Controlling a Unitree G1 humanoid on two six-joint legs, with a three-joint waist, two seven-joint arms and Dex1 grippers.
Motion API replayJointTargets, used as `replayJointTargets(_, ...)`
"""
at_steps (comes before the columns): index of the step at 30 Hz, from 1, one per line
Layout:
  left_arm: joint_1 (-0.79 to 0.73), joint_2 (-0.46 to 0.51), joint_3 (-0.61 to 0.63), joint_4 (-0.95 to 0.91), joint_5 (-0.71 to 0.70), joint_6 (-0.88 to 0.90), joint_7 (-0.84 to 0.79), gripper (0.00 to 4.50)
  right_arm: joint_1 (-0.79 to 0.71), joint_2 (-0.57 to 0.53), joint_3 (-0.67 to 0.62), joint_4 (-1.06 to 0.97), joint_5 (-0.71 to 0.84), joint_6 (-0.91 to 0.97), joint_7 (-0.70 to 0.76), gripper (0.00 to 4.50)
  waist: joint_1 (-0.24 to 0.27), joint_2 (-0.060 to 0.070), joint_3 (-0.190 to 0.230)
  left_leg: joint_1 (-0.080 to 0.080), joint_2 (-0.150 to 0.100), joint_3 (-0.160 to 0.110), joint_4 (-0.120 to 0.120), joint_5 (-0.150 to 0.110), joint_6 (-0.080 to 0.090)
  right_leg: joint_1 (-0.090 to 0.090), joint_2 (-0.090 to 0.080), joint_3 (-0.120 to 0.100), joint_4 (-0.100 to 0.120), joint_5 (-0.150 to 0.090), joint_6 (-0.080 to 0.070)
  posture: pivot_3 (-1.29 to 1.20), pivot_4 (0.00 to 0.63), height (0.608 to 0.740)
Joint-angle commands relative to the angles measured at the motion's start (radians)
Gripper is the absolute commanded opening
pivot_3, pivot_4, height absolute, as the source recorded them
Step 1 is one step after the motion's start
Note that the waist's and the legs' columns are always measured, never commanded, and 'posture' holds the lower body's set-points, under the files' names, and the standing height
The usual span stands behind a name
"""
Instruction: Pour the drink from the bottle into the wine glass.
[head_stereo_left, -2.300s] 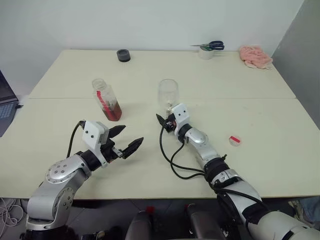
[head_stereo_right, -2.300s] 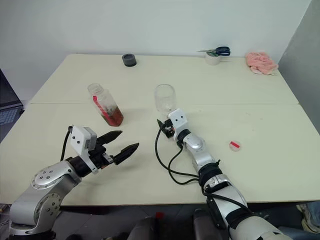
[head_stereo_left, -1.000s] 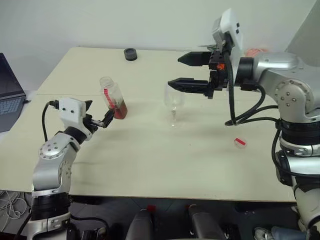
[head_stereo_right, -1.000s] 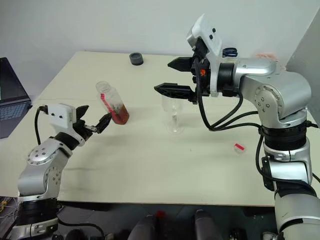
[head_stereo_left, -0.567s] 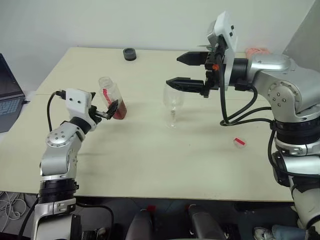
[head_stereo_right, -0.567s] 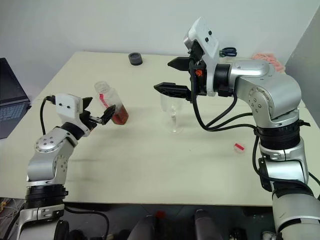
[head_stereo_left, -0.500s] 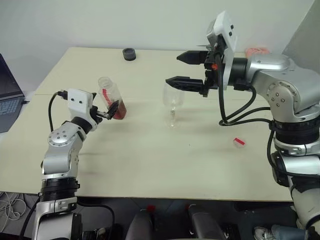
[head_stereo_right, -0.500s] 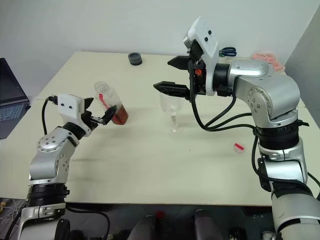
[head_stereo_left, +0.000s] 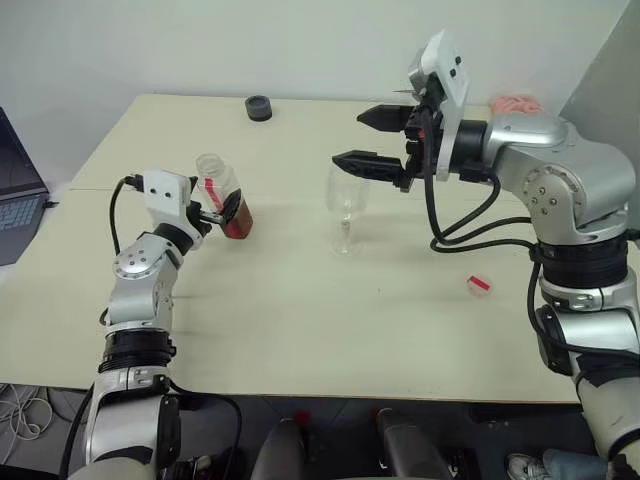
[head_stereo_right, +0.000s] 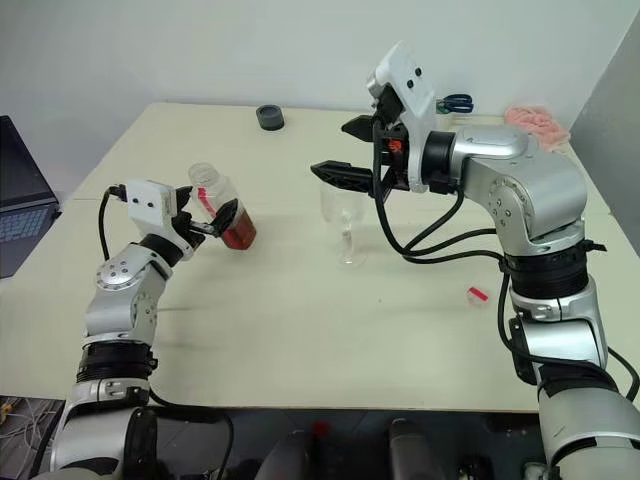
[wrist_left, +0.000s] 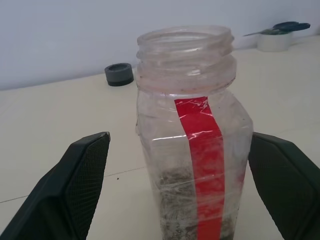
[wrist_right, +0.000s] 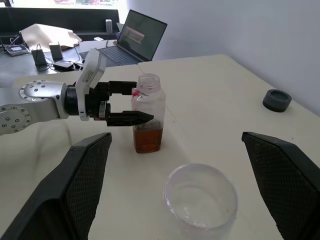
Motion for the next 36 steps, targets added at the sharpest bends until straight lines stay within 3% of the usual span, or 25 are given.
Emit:
replayJointTargets(1, -0.035, 0.0, -0.005, 0.015, 0.009, -0.041, -0.011, 4.5, -0.011, -0.002, -0.016, -0.025, -0.002, -0.007, -0.008, 4.44, 0.0, 0.0, 0.0, 0.0, 0.0, 0.0, 0.0, 0.0, 0.0, 0.0, 0.0, 0.0, 0.0, 0.0, 0.0, 0.0, 0.15, 0.74)
replayJointTargets(3, -0.047, -0.002, -0.008, 0.027, 0.011, -0.055, -0.015, 4.5, -0.01, -0.002, -0.015, -0.024, -0.003, -0.008, -0.009, 4.44, 0.0, 0.0, 0.0, 0.0, 0.0, 0.0, 0.0, 0.0, 0.0, 0.0, 0.0, 0.0, 0.0, 0.0, 0.0, 0.0, 0.15, 0.74)
replayJointTargets(6, -0.063, -0.005, -0.008, 0.041, 0.018, -0.072, -0.009, 3.9, -0.008, -0.003, -0.014, -0.024, -0.004, -0.007, -0.01, 4.5, 0.0, 0.0, 0.0, 0.0, 0.0, 0.0, 0.0, 0.0, 0.0, 0.0, 0.0, 0.0, 0.0, 0.0, 0.0, 0.0, 0.15, 0.74)
replayJointTargets(13, -0.074, 0.006, -0.016, 0.05, 0.037, -0.068, -0.005, 1.87, 0.023, -0.016, -0.028, -0.051, -0.006, 0.01, -0.037, 4.5, 0.0, 0.0, 0.0, 0.0, 0.0, 0.0, 0.0, 0.0, 0.0, 0.0, 0.0, 0.0, 0.0, 0.0, 0.0, 0.0, 0.15, 0.74)
replayJointTargets(21, -0.185, 0.036, -0.074, 0.036, 0.052, -0.05, -0.097, 1.81, 0.274, -0.098, -0.224, -0.279, 0.107, -0.004, -0.038, 4.5, 0.009, 0.0, 0.0, -0.002, -0.001, -0.003, 0.0, 0.0, 0.0, 0.0, 0.0, -0.003, 0.0, 0.0, 0.0, 0.0, 0.15, 0.74)
replayJointTargets(27, -0.379, 0.043, -0.261, 0.114, 0.211, -0.17, -0.215, 1.81, 0.603, -0.148, -0.36, -0.451, 0.138, -0.039, -0.072, 4.5, 0.03, -0.001, 0.0, -0.01, -0.003, -0.013, 0.004, 0.0, 0.0, 0.0, -0.001, -0.014, -0.002, 0.0, 0.0, 0.0, 0.15, 0.74)
replayJointTargets(31, -0.486, 0.004, -0.319, 0.217, 0.263, -0.293, -0.244, 1.81, 0.715, -0.116, -0.332, -0.504, 0.114, -0.083, -0.122, 4.5, 0.018, -0.001, 0.0, -0.008, -0.002, -0.013, 0.003, 0.0, 0.0, 0.0, -0.001, -0.014, -0.001, 0.0, 0.0, 0.0, 0.15, 0.74)
replayJointTargets(36, -0.577, -0.026, -0.351, 0.36, 0.309, -0.422, -0.237, 1.81, 0.745, -0.085, -0.295, -0.513, 0.094, -0.118, -0.181, 4.5, 0.001, -0.001, 0.0, -0.007, -0.001, -0.013, 0.003, 0.001, 0.001, 0.0, 0.001, -0.013, 0.0, 0.0, 0.0, 0.0, 0.15, 0.74)
